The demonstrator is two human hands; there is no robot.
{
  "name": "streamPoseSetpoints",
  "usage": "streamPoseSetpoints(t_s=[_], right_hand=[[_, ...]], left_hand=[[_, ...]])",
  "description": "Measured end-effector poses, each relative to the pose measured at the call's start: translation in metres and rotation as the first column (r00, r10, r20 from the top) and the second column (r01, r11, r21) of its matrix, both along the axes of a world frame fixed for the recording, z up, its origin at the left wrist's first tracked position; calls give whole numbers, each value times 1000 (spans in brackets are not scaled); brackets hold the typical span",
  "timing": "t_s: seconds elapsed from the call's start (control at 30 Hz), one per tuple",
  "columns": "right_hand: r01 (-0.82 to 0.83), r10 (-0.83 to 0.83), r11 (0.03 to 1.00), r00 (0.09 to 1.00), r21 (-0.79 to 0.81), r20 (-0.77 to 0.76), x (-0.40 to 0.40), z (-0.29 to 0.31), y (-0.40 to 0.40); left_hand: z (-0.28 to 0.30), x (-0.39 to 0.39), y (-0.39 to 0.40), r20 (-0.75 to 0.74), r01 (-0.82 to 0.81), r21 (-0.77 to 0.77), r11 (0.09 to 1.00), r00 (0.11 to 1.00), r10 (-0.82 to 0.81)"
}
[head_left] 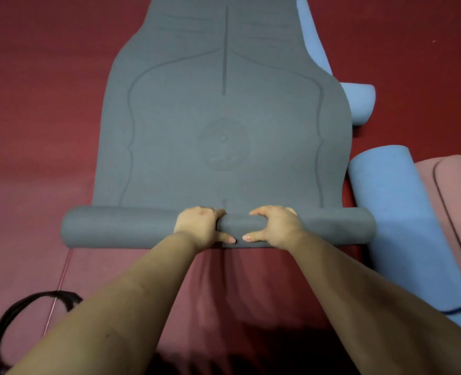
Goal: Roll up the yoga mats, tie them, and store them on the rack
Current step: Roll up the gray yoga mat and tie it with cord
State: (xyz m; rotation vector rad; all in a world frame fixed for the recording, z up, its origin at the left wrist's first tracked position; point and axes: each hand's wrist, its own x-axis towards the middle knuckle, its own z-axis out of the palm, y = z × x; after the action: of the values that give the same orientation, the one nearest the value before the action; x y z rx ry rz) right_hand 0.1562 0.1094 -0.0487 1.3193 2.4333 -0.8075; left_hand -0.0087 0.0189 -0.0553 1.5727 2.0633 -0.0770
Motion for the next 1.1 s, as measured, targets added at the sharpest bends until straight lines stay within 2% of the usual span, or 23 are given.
streamPoseSetpoints(t_s=[0.2,0.37,0.43,0.47,0.53,0.6,0.67,0.73,0.83,0.93,1.1], right_hand=[[56,-47,987,997,-150,66,45,13,-92],[38,-20,981,995,-190,96,67,14,-138],[35,-15,980,995,-196,101,72,12,-145],[11,2,989,996,-149,88,76,10,-150],[-61,64,986,998,158,-15,86,-1,-169],[46,28,921,983,387,-184,94,-15,-194],[184,-56,895,950,407,-307,89,-27,-208],[242,-115,893,937,378,-329,80,-33,-200],[217,-120,925,946,313,-302,63,-36,-165],[229,-175,957,946,179,-271,44,-32,-130],[268,-86,851,920,452,-383,52,-45,-177]], left_hand=[[9,44,-91,113,-15,-92,996,993,25],[8,72,-141,148,-30,-105,994,988,46],[4,77,-153,154,-27,-66,997,987,37],[0,78,-158,140,-20,-32,999,990,24],[-8,78,-163,106,15,33,999,994,-18],[-15,73,-162,86,52,39,998,995,-56],[-17,68,-155,87,92,7,996,992,-92],[-16,65,-148,61,106,44,993,992,-108],[-14,73,-151,-5,-33,337,941,999,37],[-23,94,-166,27,-93,405,909,996,90],[-33,76,-146,11,-62,384,921,998,63]])
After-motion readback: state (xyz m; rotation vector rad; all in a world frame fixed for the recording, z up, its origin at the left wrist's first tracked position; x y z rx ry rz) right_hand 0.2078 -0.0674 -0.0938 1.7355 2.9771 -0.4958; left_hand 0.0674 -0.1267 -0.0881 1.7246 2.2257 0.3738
